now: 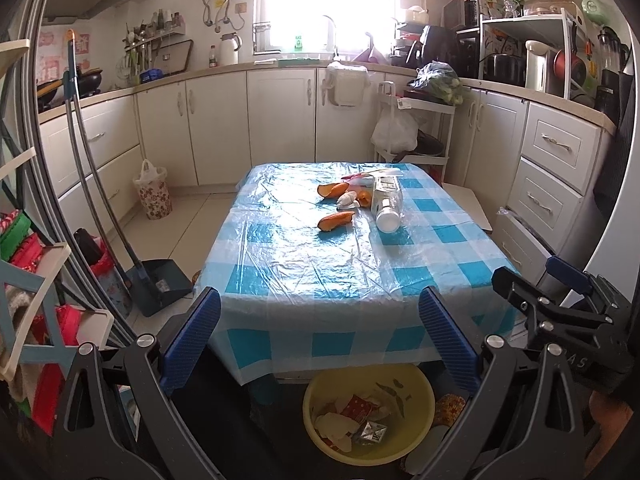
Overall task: Collect trash
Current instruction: 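Grasp the clear plastic bottle with the right tool while the left tool grasps an orange peel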
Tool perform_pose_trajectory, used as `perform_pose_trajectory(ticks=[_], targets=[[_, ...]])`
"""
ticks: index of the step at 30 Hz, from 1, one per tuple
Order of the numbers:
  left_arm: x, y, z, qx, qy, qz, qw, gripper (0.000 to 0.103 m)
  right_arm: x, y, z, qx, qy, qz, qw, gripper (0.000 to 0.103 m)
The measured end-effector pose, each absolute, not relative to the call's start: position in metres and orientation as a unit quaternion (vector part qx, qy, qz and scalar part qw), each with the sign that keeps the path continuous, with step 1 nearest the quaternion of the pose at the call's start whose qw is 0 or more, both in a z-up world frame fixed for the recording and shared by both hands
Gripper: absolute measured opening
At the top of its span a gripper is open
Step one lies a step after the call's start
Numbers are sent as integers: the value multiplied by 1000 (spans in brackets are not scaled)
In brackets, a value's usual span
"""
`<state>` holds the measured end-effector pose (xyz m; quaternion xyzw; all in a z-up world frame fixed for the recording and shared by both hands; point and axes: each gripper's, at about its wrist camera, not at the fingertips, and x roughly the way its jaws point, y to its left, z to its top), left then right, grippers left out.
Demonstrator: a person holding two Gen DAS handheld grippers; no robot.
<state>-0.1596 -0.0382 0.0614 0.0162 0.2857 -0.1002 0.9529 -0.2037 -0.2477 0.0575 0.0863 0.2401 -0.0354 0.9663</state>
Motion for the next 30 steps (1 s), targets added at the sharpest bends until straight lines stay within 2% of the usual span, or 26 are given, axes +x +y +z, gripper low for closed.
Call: perform_pose_trajectory(ticks=[8, 20, 30], targets=[[-122, -23, 38, 1, 318, -91, 944, 96, -148, -262, 46, 125, 303, -28, 944, 96], [-63, -3, 8, -14, 350, -89, 932, 96, -16, -271, 31, 133, 365, -41, 920, 96], [4, -22, 5, 11, 346, -126, 930, 96, 88, -285, 13, 142, 408, -83, 898, 95]])
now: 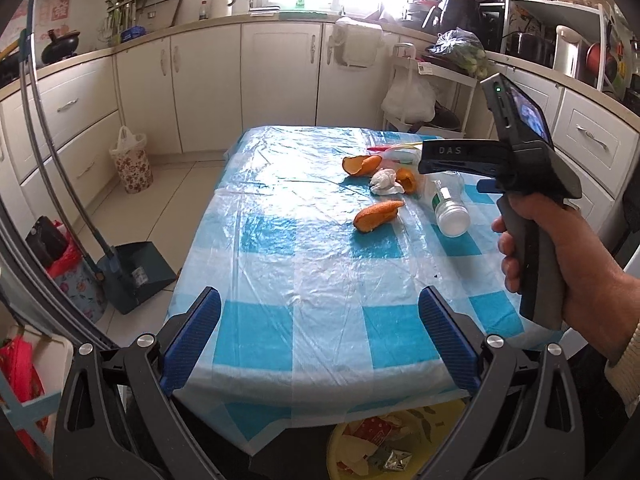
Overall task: Collect trash
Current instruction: 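Grasp the clear plastic bottle with the right tool while the left tool grasps an orange peel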
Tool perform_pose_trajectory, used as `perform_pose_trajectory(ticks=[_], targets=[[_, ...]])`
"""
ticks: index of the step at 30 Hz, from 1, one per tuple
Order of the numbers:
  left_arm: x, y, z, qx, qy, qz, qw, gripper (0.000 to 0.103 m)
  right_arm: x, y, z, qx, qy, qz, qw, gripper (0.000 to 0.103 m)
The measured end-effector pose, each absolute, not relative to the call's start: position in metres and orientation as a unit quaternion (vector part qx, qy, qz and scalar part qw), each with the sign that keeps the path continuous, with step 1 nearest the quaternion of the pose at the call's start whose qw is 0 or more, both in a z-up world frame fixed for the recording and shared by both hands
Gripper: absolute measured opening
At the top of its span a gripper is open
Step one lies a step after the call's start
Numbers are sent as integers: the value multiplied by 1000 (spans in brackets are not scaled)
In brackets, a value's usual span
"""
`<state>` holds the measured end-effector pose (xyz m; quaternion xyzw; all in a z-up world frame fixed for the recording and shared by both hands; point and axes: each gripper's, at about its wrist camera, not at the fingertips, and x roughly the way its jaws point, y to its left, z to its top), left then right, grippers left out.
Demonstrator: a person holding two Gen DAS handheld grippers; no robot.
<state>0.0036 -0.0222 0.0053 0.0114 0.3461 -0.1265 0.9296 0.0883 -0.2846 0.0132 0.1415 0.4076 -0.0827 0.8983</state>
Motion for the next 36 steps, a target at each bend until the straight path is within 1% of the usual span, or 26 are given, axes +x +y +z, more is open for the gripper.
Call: perform_pose_trajectory(ticks=[2, 3, 4, 5, 6, 8, 14, 17, 19, 20, 21, 22, 23, 25, 29, 36], targets=[[19, -31, 5, 25, 345, -133, 929, 96, 100, -288, 8, 138, 419, -82, 893, 95], [28, -36, 4, 32, 345, -139, 928, 96, 104, -290, 6, 135, 424, -79, 892, 93], [36, -40, 3, 37, 345, -143, 927, 96, 107, -294, 4, 133, 430, -74, 890, 89], [44, -45, 2, 42, 345, -148, 926, 96, 108, -298, 1, 135, 438, -66, 886, 77], [53, -51, 1, 48, 347, -154, 924, 95, 108, -304, -2, 141, 445, -55, 883, 68], [70, -62, -3, 63, 349, -163, 921, 94, 105, -311, -5, 131, 454, -45, 880, 62], [119, -96, -14, 105, 359, -195, 907, 89, 70, -335, 2, 125, 481, -4, 868, 59], [139, -110, -20, 112, 365, -205, 901, 83, 40, -341, 2, 122, 490, 12, 863, 59], [152, -118, -27, 115, 378, -210, 894, 71, 23, -342, 2, 123, 488, 19, 864, 59], [157, -121, -31, 115, 386, -213, 890, 69, 17, -343, 2, 127, 485, 21, 865, 59], [162, -125, -36, 116, 392, -215, 887, 63, 14, -343, 1, 127, 482, 23, 867, 59], [164, -129, -40, 117, 400, -219, 882, 52, 12, -342, 1, 125, 479, 24, 869, 59], [168, -133, -45, 118, 412, -224, 875, 44, 12, -341, 1, 123, 476, 24, 870, 59], [169, -138, -50, 114, 423, -225, 871, 20, 13, -341, 1, 124, 473, 26, 872, 60], [157, -132, -49, 82, 430, -224, 871, 15, 17, -344, 1, 139, 469, 34, 872, 59], [107, -105, -27, 45, 419, -203, 884, 14, 2, -345, 9, 191, 444, 60, 873, 59]])
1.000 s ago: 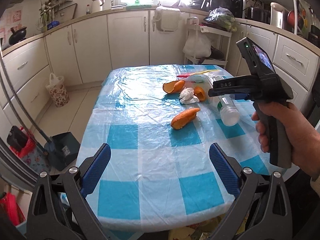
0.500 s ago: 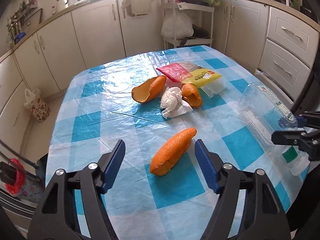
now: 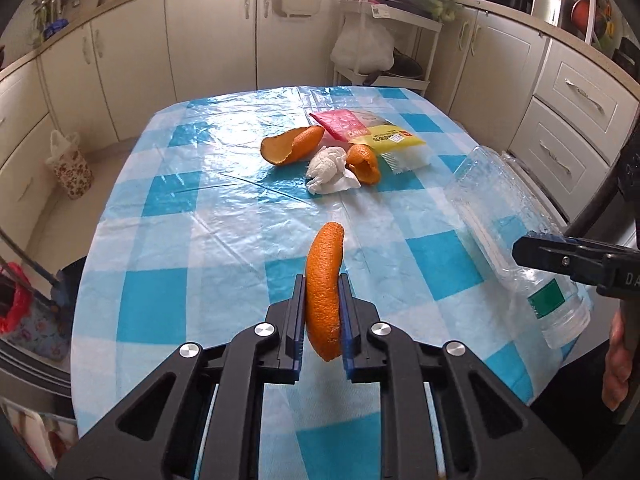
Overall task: Collect trash
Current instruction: 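Carry bottle and orange peel over the yellow bucket and open both tools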
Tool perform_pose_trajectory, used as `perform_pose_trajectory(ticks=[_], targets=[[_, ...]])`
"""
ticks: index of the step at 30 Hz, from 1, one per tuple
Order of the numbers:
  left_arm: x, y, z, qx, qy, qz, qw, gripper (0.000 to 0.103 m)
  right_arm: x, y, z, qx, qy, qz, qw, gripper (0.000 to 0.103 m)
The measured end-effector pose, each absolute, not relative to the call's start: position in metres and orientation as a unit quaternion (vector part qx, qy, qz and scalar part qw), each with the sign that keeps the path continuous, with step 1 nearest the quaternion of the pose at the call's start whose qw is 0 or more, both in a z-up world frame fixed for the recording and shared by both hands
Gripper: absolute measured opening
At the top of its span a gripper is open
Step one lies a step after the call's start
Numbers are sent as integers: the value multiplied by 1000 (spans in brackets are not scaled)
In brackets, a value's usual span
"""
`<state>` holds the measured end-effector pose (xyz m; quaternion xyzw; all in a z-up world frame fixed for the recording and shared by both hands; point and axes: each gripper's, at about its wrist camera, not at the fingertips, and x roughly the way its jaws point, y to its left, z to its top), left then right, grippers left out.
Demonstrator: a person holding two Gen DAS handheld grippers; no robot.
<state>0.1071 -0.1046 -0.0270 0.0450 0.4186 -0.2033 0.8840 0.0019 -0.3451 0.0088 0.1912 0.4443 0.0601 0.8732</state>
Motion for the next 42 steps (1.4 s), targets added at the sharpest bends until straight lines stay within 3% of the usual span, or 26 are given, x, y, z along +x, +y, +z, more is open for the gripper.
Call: perform_pose_trajectory(ticks=[27, 36, 42], targets=[[-43, -46, 30, 0, 372, -202, 906, 14, -98, -301, 23, 250, 353, 126, 893, 59], [-88, -32, 17, -8, 390, -204, 898, 14, -125, -276, 26, 221, 343, 126, 904, 59], [-102, -31, -20, -13, 438, -213, 873, 14, -133, -259, 20, 199, 353, 117, 907, 59]])
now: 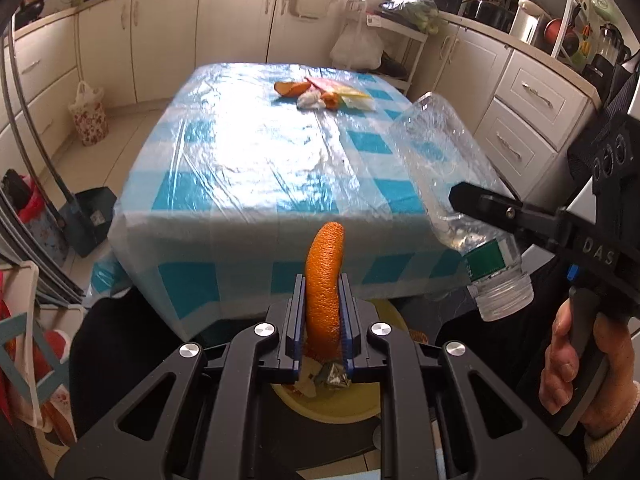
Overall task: Collect trash
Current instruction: 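Carry bottle and orange peel over the yellow bucket and open both tools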
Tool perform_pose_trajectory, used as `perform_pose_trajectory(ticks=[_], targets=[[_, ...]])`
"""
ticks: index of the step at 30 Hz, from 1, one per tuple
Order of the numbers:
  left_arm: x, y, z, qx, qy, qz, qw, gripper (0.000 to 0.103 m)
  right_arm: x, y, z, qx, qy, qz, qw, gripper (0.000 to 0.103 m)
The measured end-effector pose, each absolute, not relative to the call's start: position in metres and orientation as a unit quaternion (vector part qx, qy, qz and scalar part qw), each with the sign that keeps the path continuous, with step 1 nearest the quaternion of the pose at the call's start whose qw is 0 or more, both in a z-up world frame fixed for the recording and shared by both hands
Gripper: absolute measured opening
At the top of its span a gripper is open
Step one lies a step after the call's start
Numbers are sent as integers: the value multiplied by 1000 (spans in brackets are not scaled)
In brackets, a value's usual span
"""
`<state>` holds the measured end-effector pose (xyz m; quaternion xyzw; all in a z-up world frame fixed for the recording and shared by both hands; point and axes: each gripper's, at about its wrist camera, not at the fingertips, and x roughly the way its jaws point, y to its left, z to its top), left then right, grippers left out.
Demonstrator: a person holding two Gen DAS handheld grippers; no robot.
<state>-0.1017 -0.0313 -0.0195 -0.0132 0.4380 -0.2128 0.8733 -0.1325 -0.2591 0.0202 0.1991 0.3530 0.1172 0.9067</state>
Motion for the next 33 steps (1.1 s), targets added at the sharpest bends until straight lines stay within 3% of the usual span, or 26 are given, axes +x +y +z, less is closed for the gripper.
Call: perform_pose_trajectory(ticks=[5, 10, 22, 27, 33], targets=[[-104, -45, -49, 16, 483, -218, 848, 17, -139, -253, 21, 183, 350, 111, 912, 59], [-108, -40, -33, 21, 457, -203, 866, 41, -141, -253, 19, 177, 349, 101, 915, 59], [-108, 5, 20, -54, 384, -137, 912, 54, -138, -221, 8, 121, 347, 108, 924, 60], [-114, 14, 37, -64, 361, -130, 921, 57, -132, -204, -8, 80, 385, 116, 912, 73], [-125, 14, 57, -60, 332, -126, 933, 65, -141, -213, 3, 80, 363, 104, 923, 81]])
